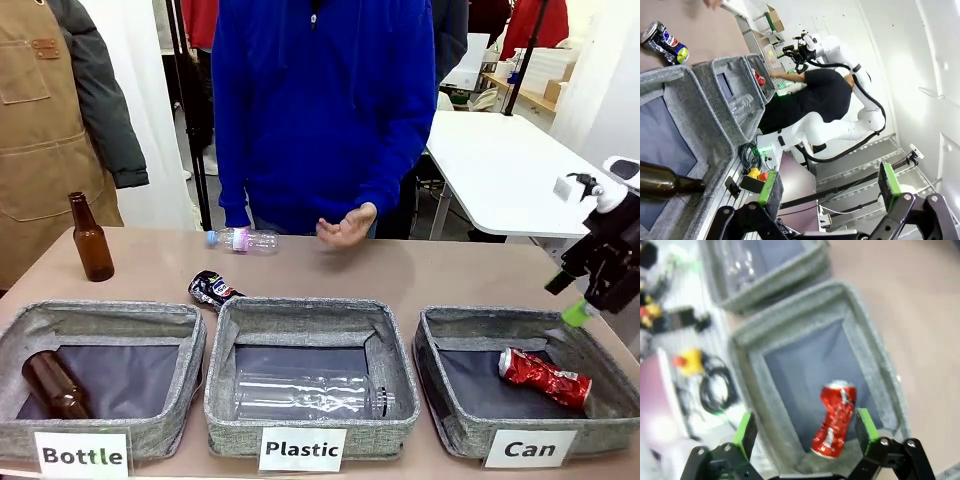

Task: Sort the can waste into the basket.
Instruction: Pick up the can waste from the table and place it in the right Fabric basket.

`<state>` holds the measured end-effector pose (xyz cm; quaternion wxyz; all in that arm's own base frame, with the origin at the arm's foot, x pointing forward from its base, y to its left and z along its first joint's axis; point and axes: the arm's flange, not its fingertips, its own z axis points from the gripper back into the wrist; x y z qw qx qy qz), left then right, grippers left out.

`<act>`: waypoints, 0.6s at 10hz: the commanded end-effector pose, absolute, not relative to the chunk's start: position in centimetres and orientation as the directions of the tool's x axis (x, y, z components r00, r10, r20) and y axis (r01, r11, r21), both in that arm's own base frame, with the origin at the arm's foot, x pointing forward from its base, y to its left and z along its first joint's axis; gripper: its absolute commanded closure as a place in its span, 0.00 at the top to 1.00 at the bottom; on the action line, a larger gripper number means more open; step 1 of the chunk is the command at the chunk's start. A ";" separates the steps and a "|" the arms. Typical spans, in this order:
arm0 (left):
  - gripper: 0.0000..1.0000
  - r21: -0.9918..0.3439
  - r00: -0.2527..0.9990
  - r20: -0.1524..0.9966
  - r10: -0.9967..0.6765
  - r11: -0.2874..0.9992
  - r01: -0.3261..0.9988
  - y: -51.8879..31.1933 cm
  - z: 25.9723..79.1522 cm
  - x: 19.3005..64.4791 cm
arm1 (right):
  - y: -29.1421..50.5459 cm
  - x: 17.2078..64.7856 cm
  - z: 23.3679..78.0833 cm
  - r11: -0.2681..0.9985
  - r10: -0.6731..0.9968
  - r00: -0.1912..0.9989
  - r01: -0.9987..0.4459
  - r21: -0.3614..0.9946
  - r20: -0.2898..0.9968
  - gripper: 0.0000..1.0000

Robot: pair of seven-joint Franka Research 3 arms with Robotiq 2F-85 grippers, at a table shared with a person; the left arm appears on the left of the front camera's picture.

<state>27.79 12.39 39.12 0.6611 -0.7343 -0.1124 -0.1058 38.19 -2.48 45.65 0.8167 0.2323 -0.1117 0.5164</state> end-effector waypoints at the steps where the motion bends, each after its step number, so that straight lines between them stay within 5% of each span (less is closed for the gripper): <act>1: 1.00 -0.948 0.955 0.297 0.018 -0.111 0.297 12.6 39.4 27.5 | -3.0 41.1 47.0 0.453 0.430 0.767 -0.639 0.622 0.476 1.00; 2: 1.00 -0.948 0.955 0.297 0.018 -0.111 0.297 12.6 39.4 27.5 | -4.0 42.6 46.7 0.365 0.293 0.837 -0.545 0.755 0.463 1.00; 6: 1.00 -0.948 0.955 0.297 0.018 -0.111 0.297 12.6 39.4 27.5 | -7.7 48.3 42.9 0.252 0.055 0.958 -0.286 0.924 0.282 1.00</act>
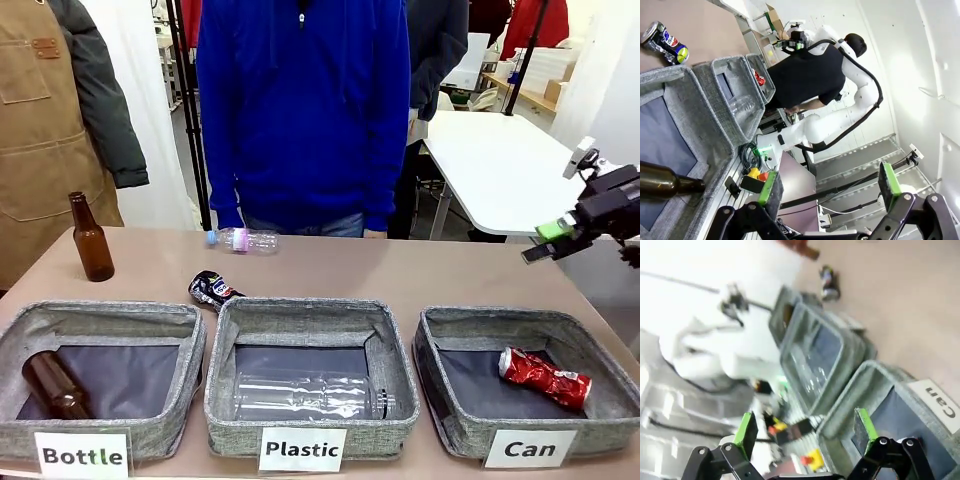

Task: Sort the can waste into the basket.
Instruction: Pick up the can waste from the table and place it in the right Fabric basket.

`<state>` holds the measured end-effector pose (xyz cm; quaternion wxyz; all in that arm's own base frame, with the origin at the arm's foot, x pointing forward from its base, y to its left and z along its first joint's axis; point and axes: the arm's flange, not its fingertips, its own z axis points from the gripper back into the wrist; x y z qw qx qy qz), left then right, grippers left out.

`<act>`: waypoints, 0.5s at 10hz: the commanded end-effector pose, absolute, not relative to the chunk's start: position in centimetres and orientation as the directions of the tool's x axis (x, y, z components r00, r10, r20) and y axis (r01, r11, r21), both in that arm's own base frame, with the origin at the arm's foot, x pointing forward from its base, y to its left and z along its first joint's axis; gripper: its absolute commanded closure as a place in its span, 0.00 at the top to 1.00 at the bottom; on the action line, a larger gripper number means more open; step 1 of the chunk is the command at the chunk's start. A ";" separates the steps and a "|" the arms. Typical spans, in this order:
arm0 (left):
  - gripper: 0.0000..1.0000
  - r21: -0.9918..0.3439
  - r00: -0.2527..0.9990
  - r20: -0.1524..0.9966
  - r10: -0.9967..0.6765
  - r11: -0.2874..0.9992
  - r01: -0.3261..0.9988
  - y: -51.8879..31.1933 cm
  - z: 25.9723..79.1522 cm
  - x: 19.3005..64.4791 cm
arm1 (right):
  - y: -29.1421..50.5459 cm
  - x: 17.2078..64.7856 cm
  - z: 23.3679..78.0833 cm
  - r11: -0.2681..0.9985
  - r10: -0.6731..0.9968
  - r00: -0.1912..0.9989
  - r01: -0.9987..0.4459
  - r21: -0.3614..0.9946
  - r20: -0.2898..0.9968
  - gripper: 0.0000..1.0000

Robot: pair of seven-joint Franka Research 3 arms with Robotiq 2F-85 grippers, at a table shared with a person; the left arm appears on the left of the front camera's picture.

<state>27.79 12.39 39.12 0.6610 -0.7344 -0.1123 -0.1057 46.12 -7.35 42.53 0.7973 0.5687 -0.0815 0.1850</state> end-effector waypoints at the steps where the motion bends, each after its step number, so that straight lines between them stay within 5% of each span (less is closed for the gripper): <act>1: 1.00 -0.948 0.955 0.297 0.018 -0.111 0.297 12.6 39.4 27.5 | -8.2 49.0 42.2 0.202 0.035 0.957 -0.288 0.936 0.287 1.00; 5: 1.00 -0.948 0.955 0.297 0.018 -0.111 0.297 12.6 39.4 27.5 | -9.1 48.5 40.3 0.220 0.051 0.957 -0.288 0.932 0.284 1.00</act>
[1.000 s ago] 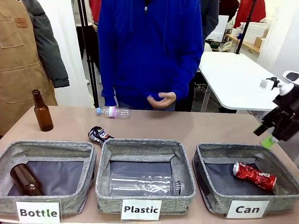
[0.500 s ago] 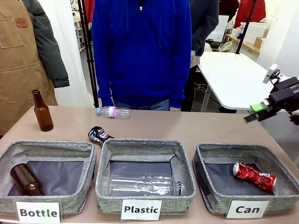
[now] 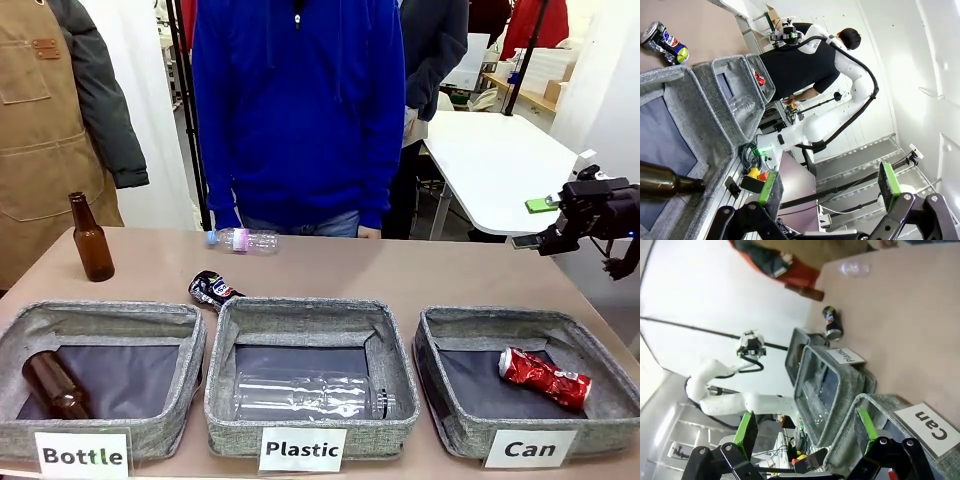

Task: Sort the can waste into the basket.
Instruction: Pick up the can waste from the table and place it in the right Fabric basket.

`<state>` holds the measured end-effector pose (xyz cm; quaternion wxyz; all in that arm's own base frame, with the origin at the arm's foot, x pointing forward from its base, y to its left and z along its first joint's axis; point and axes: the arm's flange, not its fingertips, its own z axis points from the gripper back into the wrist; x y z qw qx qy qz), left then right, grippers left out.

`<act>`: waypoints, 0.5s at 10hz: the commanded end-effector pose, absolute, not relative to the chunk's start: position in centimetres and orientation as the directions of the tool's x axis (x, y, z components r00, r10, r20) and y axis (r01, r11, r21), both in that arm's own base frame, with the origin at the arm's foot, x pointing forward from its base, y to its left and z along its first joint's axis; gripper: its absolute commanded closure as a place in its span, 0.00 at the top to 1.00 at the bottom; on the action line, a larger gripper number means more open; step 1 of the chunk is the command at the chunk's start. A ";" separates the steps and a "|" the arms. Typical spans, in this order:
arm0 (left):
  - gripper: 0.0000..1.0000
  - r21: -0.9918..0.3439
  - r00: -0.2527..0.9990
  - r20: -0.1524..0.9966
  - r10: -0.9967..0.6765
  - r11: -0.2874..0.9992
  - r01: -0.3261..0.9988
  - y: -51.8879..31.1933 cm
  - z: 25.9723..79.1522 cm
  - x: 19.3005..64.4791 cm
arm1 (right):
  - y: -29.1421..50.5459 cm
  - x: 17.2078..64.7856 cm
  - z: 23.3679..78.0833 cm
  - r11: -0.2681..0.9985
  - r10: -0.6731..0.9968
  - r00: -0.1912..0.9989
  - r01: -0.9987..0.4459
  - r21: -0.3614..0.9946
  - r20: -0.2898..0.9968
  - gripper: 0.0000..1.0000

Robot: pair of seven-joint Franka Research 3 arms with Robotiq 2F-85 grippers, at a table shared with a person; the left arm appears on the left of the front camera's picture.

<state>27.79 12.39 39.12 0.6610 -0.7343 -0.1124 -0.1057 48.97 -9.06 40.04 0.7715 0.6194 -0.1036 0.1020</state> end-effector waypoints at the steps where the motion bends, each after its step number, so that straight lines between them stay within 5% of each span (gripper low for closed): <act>1: 1.00 -0.948 0.955 0.297 0.018 -0.111 0.297 12.6 39.4 27.5 | -9.1 48.5 40.3 0.220 0.051 0.957 -0.288 0.932 0.284 1.00; 5: 1.00 -0.948 0.955 0.297 0.018 -0.111 0.297 12.6 39.4 27.5 | -9.1 48.5 40.3 0.220 0.051 0.957 -0.288 0.932 0.284 1.00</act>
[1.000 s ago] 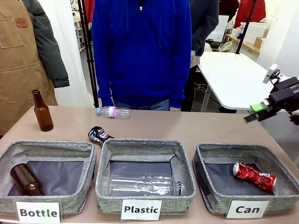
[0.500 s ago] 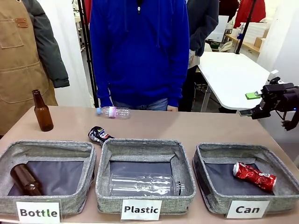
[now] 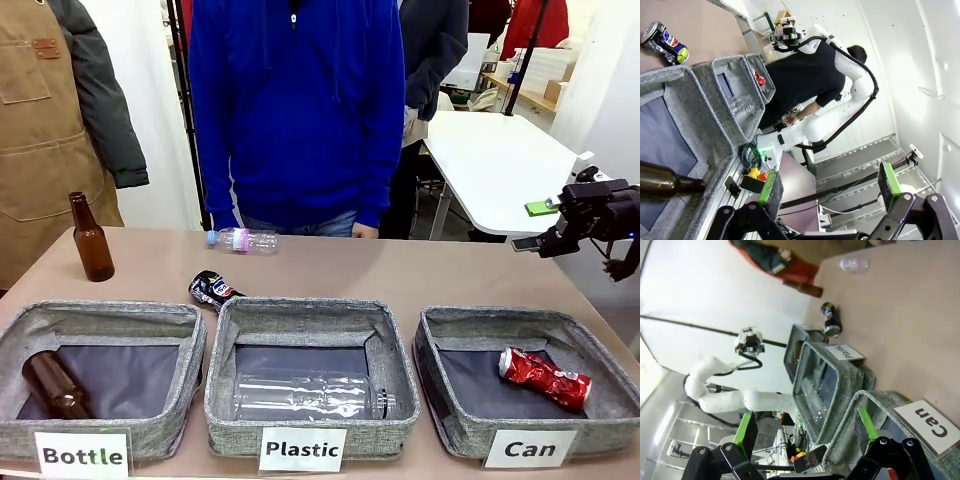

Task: Sort the can waste into the basket.
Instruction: Pick up the can waste from the table and place it in the right Fabric basket.

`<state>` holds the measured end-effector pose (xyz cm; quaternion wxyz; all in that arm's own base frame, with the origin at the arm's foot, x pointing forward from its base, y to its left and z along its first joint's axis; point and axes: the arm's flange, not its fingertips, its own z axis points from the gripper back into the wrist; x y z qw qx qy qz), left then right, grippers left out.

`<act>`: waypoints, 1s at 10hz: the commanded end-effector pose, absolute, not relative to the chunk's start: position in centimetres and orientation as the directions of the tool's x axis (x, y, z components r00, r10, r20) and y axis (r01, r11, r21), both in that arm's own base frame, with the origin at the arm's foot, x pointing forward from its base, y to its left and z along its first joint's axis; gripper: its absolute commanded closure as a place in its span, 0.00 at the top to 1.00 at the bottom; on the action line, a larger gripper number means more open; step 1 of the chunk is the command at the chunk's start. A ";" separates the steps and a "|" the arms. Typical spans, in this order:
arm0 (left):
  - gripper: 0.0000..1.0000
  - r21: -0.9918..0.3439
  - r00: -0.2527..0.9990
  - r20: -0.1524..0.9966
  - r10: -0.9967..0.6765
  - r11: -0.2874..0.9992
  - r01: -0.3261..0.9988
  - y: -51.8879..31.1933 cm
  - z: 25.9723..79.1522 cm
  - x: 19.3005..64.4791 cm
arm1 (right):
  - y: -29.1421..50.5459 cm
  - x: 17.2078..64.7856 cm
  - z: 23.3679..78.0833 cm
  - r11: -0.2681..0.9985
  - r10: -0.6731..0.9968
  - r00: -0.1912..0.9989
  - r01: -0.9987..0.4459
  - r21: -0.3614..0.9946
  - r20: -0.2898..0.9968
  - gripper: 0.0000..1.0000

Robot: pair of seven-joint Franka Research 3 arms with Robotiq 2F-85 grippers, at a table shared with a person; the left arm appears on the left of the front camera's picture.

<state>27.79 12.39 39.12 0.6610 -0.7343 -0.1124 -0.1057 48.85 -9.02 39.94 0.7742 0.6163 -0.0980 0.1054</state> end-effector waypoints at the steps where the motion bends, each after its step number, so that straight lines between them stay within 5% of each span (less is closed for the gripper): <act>1: 1.00 -0.948 0.955 0.297 0.018 -0.111 0.297 12.6 39.4 27.5 | -9.1 48.5 40.3 0.220 0.051 0.957 -0.288 0.932 0.284 1.00; 8: 1.00 -0.947 0.952 0.304 0.025 -0.101 0.305 12.4 39.1 27.8 | -9.1 48.5 40.3 0.220 0.051 0.957 -0.288 0.932 0.284 1.00; 10: 1.00 -0.948 0.956 0.279 -0.096 0.130 0.290 8.2 42.2 30.7 | -9.1 48.5 40.3 0.220 0.051 0.957 -0.288 0.932 0.284 1.00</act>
